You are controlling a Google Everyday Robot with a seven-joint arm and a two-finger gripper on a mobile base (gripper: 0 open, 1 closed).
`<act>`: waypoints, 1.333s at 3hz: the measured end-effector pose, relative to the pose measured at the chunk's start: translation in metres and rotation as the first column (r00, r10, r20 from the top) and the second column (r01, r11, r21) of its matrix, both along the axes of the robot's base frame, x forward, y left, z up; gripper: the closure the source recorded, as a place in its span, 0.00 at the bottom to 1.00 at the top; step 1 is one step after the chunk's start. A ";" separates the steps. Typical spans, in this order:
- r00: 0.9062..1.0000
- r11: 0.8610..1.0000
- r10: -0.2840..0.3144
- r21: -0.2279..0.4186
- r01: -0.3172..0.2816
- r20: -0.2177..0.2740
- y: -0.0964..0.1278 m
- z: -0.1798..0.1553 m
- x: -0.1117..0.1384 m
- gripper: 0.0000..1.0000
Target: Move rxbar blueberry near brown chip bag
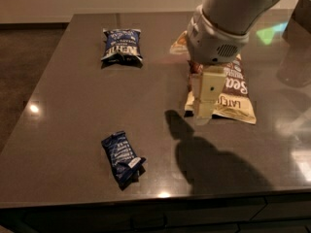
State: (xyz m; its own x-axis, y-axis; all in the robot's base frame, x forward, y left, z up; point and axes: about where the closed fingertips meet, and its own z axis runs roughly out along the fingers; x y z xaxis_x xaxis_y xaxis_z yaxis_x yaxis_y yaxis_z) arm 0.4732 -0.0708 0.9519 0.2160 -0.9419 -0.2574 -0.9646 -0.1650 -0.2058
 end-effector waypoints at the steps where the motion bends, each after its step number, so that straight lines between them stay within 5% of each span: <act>1: 0.993 0.993 0.118 0.012 -0.117 -0.024 0.040 -0.016 -0.002 0.00; 2: 0.972 0.973 0.231 0.011 -0.230 -0.042 0.075 -0.035 -0.009 0.00; 4: 0.863 0.862 0.490 -0.075 -0.501 -0.128 0.120 -0.089 -0.042 0.00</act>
Offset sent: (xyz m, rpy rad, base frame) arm -0.0204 0.1165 -0.0614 -0.0056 0.0814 0.3862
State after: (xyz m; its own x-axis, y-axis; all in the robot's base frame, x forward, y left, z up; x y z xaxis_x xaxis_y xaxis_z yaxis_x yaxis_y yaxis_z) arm 0.4311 0.0494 0.8627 0.6389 -0.7397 -0.2115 -0.7645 -0.6410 -0.0676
